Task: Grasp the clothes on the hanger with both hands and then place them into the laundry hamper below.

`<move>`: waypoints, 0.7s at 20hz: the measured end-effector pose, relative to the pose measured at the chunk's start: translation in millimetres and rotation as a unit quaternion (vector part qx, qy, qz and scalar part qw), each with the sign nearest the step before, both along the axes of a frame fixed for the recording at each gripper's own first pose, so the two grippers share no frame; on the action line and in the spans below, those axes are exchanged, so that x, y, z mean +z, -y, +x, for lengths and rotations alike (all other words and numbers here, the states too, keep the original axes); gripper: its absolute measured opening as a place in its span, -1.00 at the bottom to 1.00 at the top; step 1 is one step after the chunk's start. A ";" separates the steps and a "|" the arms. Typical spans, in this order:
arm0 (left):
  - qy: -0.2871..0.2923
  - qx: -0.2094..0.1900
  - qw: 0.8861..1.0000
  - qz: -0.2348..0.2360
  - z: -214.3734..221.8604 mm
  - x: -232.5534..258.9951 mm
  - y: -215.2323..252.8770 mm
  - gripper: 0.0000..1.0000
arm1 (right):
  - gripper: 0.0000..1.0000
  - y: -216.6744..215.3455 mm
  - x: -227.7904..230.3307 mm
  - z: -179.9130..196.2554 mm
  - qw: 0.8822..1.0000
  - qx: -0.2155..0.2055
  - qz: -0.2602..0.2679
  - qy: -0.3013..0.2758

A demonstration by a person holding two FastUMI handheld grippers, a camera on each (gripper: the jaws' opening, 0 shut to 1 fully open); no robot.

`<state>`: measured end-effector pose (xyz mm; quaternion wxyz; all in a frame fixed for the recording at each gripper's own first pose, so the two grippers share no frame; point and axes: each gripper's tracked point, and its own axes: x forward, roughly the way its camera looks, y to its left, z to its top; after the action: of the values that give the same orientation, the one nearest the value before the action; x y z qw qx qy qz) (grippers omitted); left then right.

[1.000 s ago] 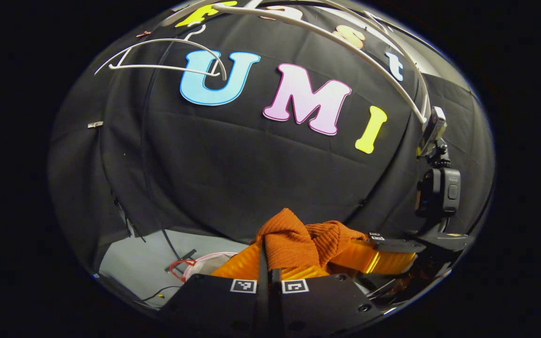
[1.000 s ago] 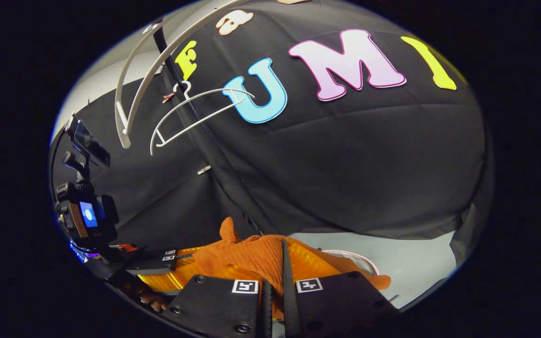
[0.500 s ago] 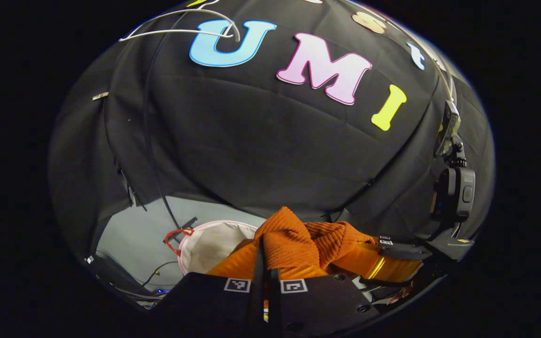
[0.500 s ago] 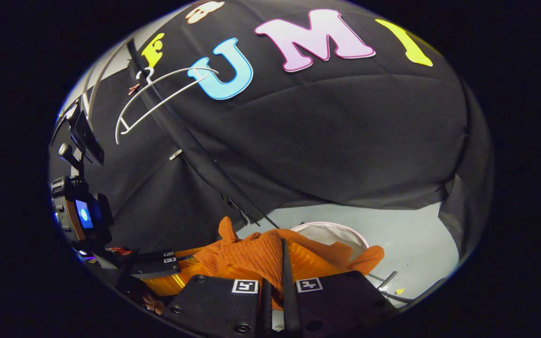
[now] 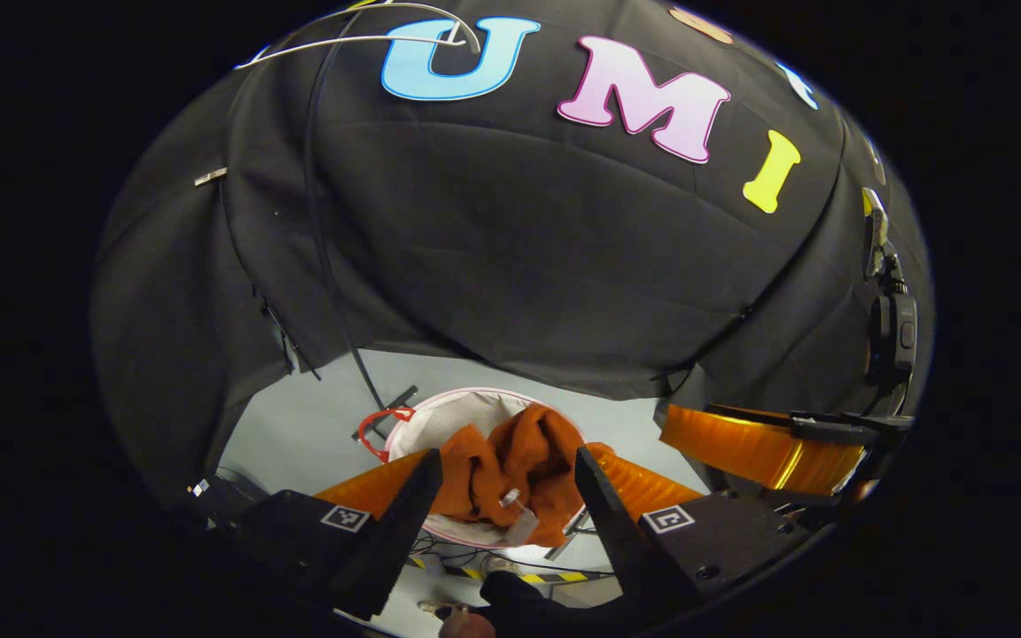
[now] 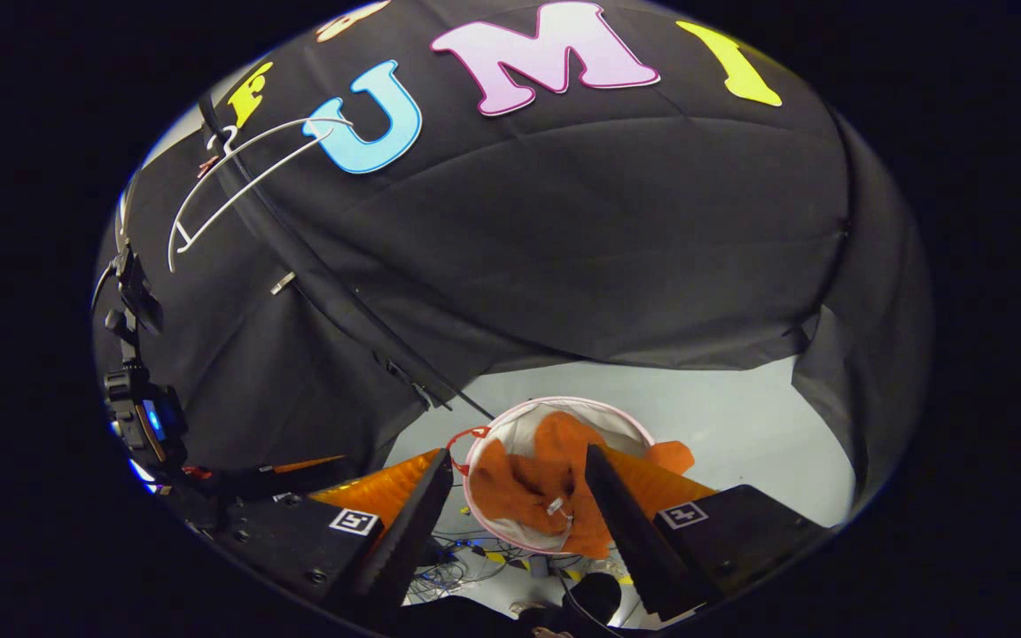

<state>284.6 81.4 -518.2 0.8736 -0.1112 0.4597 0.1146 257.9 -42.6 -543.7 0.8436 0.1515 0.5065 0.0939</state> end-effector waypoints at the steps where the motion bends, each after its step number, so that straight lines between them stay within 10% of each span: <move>1: 0.000 0.003 1.000 0.000 -2.9 0.9 -1.7 0.92 | 0.97 0.6 1.6 -0.9 1.000 0.000 0.001 0.000; 14: 0.062 -0.026 0.998 0.011 -32.2 58.9 1.1 0.92 | 0.97 -16.2 64.7 -19.0 0.998 -0.007 0.002 0.061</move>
<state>252.4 80.3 -459.3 0.9041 -0.0964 0.4066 0.0899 238.9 -26.4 -479.0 0.8730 0.1511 0.4532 0.0982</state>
